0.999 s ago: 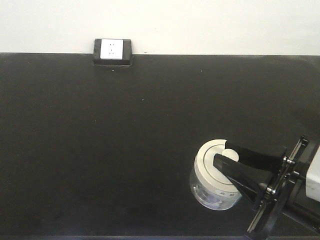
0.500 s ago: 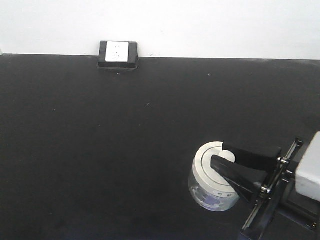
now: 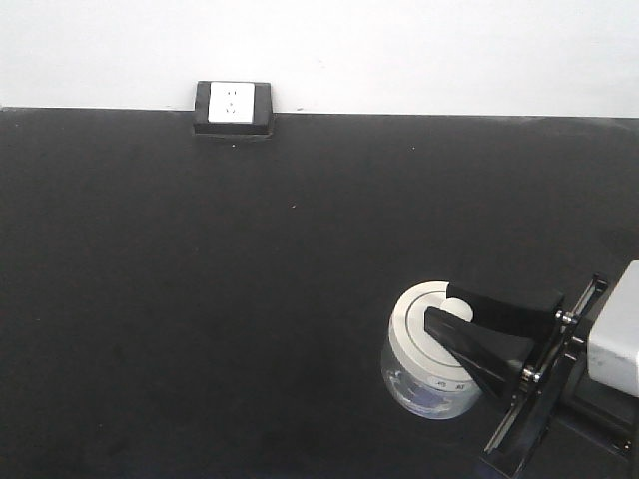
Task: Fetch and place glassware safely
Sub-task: 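Extend the right arm and lower the jar onto the black benchtop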
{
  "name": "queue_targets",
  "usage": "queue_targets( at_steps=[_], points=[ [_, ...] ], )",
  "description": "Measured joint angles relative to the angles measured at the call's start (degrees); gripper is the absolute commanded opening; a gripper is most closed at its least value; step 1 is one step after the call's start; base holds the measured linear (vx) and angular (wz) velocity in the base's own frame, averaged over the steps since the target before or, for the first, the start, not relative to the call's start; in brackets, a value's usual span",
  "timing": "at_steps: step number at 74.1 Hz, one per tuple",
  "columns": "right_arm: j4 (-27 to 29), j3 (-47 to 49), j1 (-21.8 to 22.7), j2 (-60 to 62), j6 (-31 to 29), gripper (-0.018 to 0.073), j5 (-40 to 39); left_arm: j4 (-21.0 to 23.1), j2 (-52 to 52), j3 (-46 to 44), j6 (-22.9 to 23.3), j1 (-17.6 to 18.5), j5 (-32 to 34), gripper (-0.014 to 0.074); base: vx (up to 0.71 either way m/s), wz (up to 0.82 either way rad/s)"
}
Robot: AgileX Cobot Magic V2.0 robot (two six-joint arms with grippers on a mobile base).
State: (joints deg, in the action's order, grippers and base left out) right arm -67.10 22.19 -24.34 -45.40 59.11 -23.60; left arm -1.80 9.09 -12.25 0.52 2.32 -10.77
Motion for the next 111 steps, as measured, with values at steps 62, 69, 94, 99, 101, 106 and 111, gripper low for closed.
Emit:
queue_targets(
  at_steps=[62,69,94,99,101,106,111],
  points=[
    [0.60,0.00,0.00,0.00,0.00,-0.0001,1.23,0.00,0.00,0.00,0.00,0.00,0.00,-0.0007,0.00,0.00],
    [2.98,0.00,0.00,-0.40,-0.74,-0.0001,3.78,0.00,0.00,0.00,0.00,0.00,0.00,-0.0007,0.00,0.00],
    [9.86,5.36,0.00,-13.73,-12.17,-0.0001,3.05,0.00,0.00,0.00,0.00,0.00,0.00,-0.0007,0.00,0.00],
    [11.16,6.91,0.00,-18.00,-14.79,-0.0001,0.42,0.00,0.00,0.00,0.00,0.00,0.00,-0.0007,0.00,0.00],
    [11.82,7.41,0.00,-19.96,-15.79,-0.0001,-0.85,0.00,0.00,0.00,0.00,0.00,0.00,-0.0007,0.00,0.00],
    [14.88,8.71,0.00,-23.96,-19.15,-0.0001,-3.21,0.00,0.00,0.00,0.00,0.00,0.00,-0.0007,0.00,0.00],
    [19.52,9.75,0.00,-28.42,-23.42,-0.0001,-5.81,0.00,0.00,0.00,0.00,0.00,0.00,-0.0007,0.00,0.00]
  ],
)
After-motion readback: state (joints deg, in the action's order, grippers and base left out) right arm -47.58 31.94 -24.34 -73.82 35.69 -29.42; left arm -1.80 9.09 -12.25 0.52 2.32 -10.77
